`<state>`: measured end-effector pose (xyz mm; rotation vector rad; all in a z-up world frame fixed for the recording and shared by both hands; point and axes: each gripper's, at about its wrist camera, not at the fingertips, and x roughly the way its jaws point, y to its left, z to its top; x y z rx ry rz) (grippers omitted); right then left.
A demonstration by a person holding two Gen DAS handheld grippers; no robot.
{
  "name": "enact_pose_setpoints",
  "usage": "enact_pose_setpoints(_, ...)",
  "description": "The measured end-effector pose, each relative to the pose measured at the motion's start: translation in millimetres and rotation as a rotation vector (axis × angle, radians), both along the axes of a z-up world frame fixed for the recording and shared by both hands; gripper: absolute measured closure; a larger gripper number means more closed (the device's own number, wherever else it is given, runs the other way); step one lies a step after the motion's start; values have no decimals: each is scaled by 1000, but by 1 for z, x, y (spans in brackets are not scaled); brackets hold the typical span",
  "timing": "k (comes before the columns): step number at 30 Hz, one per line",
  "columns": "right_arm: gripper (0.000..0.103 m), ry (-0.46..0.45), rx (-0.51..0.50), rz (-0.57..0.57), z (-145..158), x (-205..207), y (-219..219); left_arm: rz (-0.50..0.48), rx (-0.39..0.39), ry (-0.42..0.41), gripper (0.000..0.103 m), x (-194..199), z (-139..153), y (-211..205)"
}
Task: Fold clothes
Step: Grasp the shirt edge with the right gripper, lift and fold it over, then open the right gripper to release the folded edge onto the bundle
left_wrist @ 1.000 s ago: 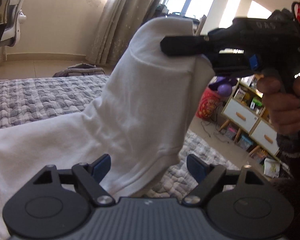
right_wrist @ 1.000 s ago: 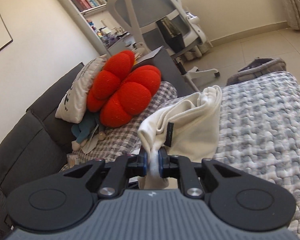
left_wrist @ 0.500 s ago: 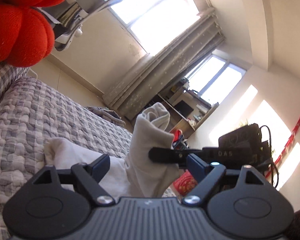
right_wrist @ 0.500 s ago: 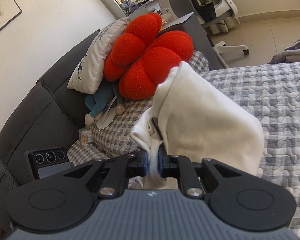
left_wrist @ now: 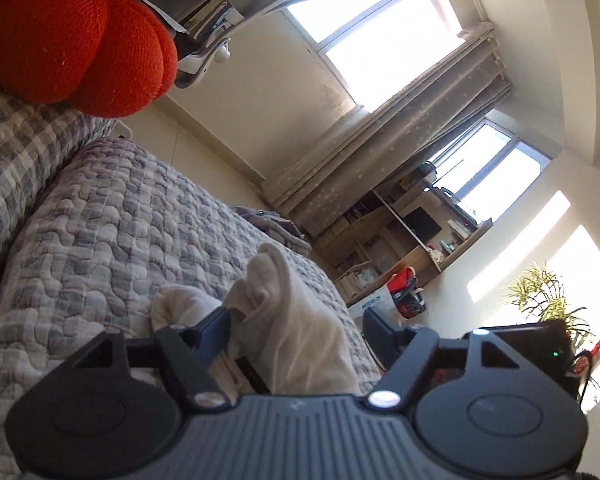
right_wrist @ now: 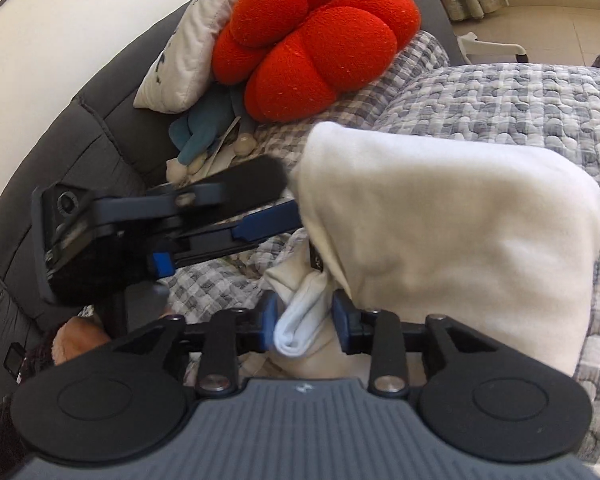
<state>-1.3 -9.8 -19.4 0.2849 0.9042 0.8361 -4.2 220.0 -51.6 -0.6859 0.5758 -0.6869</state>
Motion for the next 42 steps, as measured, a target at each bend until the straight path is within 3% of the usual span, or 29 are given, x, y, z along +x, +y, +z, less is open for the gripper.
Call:
enact_pose_setpoints(1,52,-14,1,28,3,-6,1,10,8,1,43,2,2,-2)
enact_pose_setpoints(3,51,-47,13,36,10,-14,-4,29,24,3,53,6,6,-6)
enact_pose_setpoints(6,51,-100,34,4,20,-22,-17,49,61,1,85,10,13,-12)
enact_pose_setpoints(9,51,-200,44,-151,31,-23,-44,87,119,-18,88,2,22,-16)
enact_pose_setpoints(11,52,-270,25,-273,35,-22,-60,111,153,-16,89,-2,23,-16)
enact_pose_setpoints(15,66,-317,-51,-414,27,-10,-74,165,208,8,91,-1,22,-15)
enact_pose_setpoints(19,76,-353,-144,-419,14,0,-63,198,289,13,92,2,22,-20)
enact_pose_setpoints(23,78,-399,-205,-405,3,10,-52,212,351,24,91,7,18,-24)
enact_pose_setpoints(27,77,-396,-258,-379,-9,18,-40,240,415,-25,72,2,27,-28)
enact_pose_setpoints(33,78,-383,-282,-360,-19,27,-23,205,470,-166,71,-5,55,-47)
enact_pose_setpoints(37,78,-418,-315,-349,-22,25,-15,138,539,-168,72,15,47,-68)
enact_pose_setpoints(42,82,-436,-280,-324,-23,19,-28,159,562,-143,78,30,22,-67)
